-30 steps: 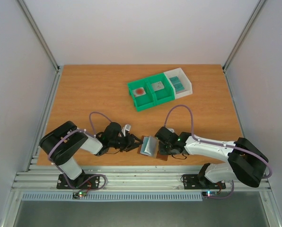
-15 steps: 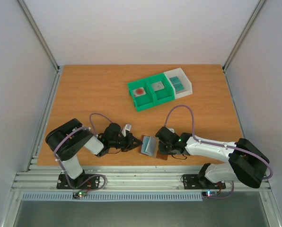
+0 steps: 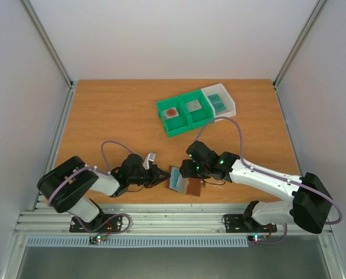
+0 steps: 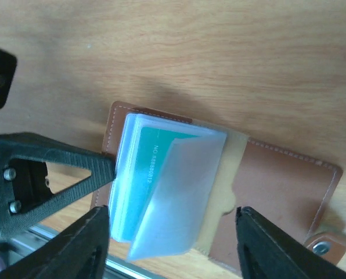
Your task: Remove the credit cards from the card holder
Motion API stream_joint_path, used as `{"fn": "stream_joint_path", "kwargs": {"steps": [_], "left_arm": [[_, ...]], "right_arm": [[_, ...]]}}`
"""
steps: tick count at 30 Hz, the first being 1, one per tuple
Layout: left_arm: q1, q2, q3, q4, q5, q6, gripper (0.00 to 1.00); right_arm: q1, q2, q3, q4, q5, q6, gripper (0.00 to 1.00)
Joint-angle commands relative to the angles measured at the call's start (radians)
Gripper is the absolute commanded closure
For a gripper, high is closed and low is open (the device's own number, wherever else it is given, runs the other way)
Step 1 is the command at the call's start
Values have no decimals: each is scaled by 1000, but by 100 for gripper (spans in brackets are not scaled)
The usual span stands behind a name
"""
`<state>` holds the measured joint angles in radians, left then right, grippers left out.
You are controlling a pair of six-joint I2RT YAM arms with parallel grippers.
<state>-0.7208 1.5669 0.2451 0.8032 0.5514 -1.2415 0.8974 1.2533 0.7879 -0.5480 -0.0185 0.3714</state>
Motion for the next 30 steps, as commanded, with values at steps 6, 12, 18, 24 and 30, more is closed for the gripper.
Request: {"fn": "stream_joint_path", "kwargs": {"steps": [6, 12, 18, 24, 30], "left_arm": [[-5, -279, -29, -276, -161, 93, 100], [-4, -369, -27, -383, -199, 133, 100], [-5, -368, -25, -386, -193, 143, 99], [-5, -368, -27, -403, -207, 140, 100], [-4, -374, -23, -400, -209, 143, 100]], "right_arm": [[11, 115, 70, 66, -106, 70, 31], [11, 185, 101, 27, -82, 41, 33], [6, 194, 89, -64, 10, -3, 44], [6, 175, -5, -100, 108, -11, 56], [6, 152, 9, -110, 54, -76, 56]]}}
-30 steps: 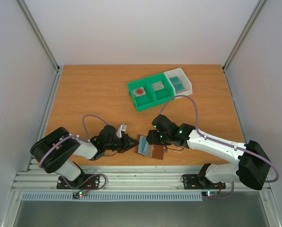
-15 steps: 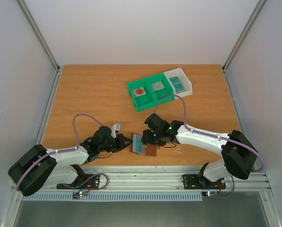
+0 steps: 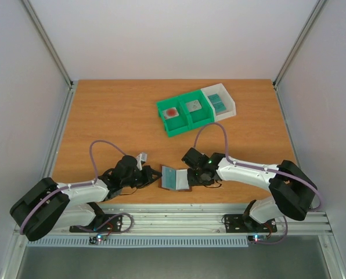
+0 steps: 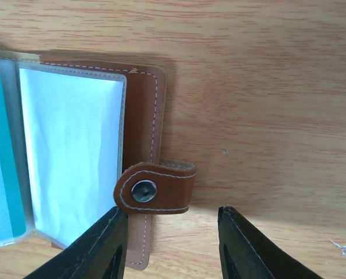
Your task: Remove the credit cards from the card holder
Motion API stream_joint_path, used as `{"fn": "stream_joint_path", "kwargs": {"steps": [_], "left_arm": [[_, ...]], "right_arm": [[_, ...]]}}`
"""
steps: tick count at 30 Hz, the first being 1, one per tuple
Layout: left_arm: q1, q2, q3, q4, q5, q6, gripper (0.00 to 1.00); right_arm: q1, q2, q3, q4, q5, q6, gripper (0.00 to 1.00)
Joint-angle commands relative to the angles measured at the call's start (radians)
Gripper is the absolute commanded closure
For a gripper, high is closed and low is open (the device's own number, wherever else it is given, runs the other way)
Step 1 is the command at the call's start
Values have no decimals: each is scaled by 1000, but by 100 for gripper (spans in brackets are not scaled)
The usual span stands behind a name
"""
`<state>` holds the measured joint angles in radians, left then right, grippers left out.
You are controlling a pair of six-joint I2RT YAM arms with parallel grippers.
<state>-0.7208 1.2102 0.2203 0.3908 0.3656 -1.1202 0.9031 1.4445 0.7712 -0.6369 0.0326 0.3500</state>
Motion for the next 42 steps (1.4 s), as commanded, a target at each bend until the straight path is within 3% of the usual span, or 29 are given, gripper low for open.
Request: {"fn": "stream_joint_path", "kwargs": {"steps": [1, 9, 15, 20, 27, 32, 39, 42], "left_arm": [[-4, -15, 3, 10, -24, 22, 100], [-4, -19, 5, -18, -36, 21, 99], [-5, -23, 12, -24, -38, 14, 100], [-5, -26, 4, -25, -50, 7, 100], [-4, -32, 1, -31, -56, 0, 99], [-4, -38, -6, -51, -69, -1, 100], [-4, -63, -16, -112, -96, -8, 96], [-5, -95, -21, -169, -115, -9, 94]], "right_arm": [[0, -52, 40, -38, 4, -58, 56], [1, -140, 118, -58, -100, -30, 64], [12, -170, 95, 134, -219, 47, 75], [11, -49, 101, 246, -292, 57, 87], [11, 47, 103, 295, -310, 52, 84], [3, 81, 47, 318, -275, 18, 74], [-30, 33, -96, 486, -270, -33, 72], [-88, 23, -150, 564, -361, -19, 73]]}}
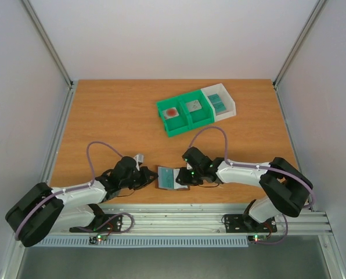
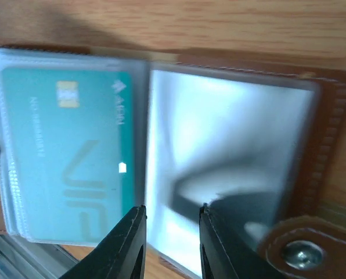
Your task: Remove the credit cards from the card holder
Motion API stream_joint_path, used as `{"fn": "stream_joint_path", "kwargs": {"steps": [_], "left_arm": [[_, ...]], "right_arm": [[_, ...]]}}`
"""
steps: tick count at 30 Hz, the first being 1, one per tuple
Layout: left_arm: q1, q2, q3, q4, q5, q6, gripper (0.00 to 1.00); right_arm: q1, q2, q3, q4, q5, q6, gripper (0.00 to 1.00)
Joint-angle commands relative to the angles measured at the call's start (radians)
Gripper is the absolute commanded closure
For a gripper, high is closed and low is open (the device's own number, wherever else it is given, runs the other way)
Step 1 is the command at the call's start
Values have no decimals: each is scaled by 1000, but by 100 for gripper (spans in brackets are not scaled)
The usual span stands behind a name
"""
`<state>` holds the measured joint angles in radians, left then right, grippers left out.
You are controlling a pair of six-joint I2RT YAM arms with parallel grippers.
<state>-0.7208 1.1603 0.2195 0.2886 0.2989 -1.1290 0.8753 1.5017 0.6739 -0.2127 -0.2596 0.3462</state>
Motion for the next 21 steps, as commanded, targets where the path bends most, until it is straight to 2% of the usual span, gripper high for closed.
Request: {"fn": "stream_joint_path", "kwargs": {"steps": [1, 6, 8, 14, 17, 21], "left_arm": [[-4, -53, -24, -75, -48, 0, 93], [-4, -98, -29, -151, -44, 0, 86], [-5, -133, -24, -207, -57, -1, 79], [-5, -269, 96, -547, -143, 80, 67], [-4, -290, 121, -531, -110, 105, 61], [-5, -234, 110, -412, -38, 107, 62]], "right_arm": [[-79, -24, -62, 166, -121, -18, 74], [-103, 46, -67, 209, -211, -46, 77], [-104, 53, -74, 248, -218, -39, 77], [-104, 33, -64, 170, -160, -37, 79], [-104, 35, -58, 167, -167, -41, 79], [-105, 25, -55, 209, -225, -21, 79]]}}
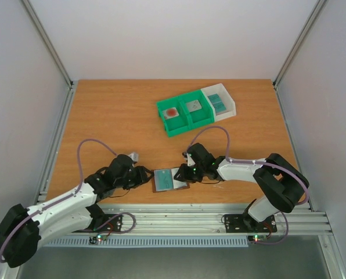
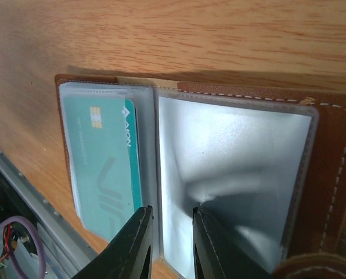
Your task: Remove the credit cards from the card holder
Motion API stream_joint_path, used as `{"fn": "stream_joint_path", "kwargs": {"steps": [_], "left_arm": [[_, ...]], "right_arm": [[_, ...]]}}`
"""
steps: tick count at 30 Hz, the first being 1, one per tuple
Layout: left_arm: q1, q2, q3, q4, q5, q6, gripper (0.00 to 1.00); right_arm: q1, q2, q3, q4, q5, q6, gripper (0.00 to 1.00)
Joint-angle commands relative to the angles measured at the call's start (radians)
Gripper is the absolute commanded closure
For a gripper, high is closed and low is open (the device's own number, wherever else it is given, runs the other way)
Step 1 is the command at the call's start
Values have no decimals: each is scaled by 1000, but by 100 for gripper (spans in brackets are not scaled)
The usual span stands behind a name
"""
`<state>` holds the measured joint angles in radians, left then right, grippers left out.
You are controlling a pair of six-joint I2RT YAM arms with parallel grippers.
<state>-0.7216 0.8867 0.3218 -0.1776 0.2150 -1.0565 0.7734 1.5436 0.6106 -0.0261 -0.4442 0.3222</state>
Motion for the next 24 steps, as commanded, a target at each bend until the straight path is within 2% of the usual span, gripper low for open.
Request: {"fn": "stream_joint_path", "kwargs": {"steps": [1, 5, 8, 13, 24], "left_arm": [[-4, 60, 3, 93, 65, 36, 63], [-3, 153, -19, 274, 154, 41, 72], [-4, 223, -15, 339, 178, 52, 76], [-3, 289, -21, 327, 151, 79, 82], [-3, 343, -52, 350, 128, 120, 86]], "right_arm": [[-2, -21, 11, 23, -50, 7, 79], [-2, -7, 22, 57, -77, 18, 79], [-1, 23, 32, 72, -92, 21, 79], [-2, 54, 36, 94, -108, 30, 79], [-1, 87, 51, 92, -119, 22, 78]]}}
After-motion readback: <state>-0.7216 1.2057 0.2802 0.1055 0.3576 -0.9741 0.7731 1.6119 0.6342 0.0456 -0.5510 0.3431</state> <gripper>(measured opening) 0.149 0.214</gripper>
